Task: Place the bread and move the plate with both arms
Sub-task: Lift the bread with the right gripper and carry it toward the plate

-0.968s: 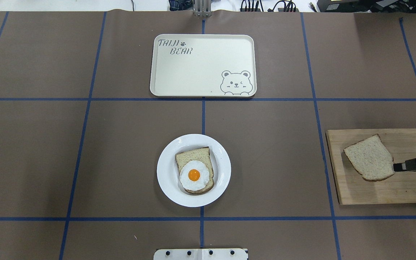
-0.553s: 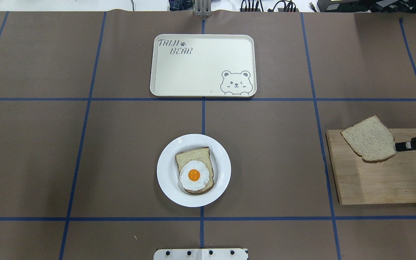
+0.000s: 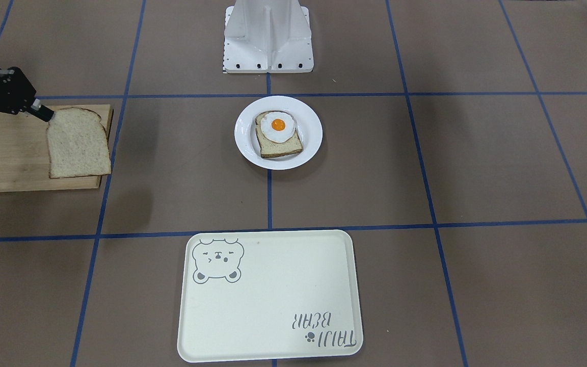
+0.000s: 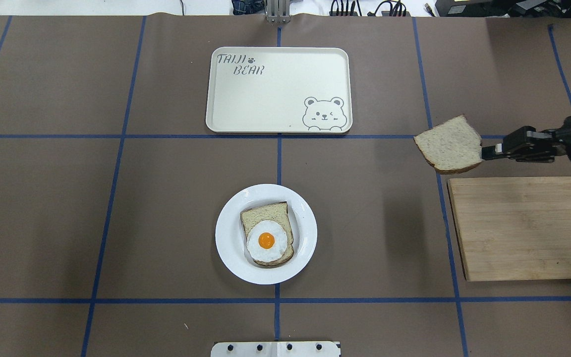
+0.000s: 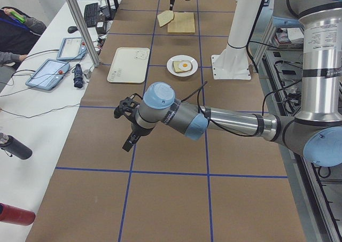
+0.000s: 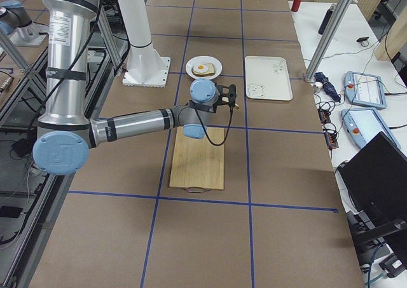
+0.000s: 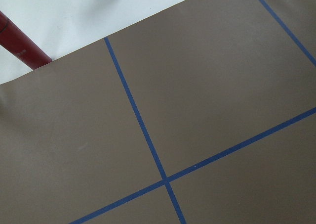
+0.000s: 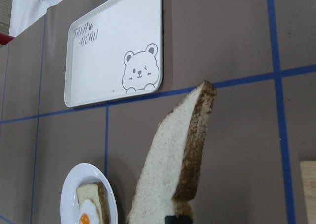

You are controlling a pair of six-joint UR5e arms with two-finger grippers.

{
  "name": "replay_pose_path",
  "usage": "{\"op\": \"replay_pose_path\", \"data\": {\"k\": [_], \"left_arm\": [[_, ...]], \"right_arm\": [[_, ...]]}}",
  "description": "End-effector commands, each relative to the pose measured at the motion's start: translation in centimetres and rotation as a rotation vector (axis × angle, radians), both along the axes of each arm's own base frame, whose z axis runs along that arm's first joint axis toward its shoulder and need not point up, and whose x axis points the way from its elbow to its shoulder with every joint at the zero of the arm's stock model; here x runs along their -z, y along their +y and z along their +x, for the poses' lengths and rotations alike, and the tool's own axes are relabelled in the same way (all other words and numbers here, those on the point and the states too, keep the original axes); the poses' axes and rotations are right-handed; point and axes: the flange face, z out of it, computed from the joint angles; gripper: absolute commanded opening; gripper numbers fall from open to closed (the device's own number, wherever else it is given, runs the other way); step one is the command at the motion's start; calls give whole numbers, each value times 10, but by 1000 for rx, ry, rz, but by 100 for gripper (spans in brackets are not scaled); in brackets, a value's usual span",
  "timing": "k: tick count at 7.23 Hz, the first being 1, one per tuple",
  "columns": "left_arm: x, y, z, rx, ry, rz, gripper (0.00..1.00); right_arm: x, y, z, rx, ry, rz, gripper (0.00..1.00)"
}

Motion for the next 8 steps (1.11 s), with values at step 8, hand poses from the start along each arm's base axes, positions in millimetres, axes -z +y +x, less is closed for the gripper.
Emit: {"op": "replay_pose_path", "data": {"k": [8], "left_arm": [[1, -1, 3, 7, 49, -31, 98]], "right_arm": [[131, 132, -333, -43, -142, 208, 0]]}}
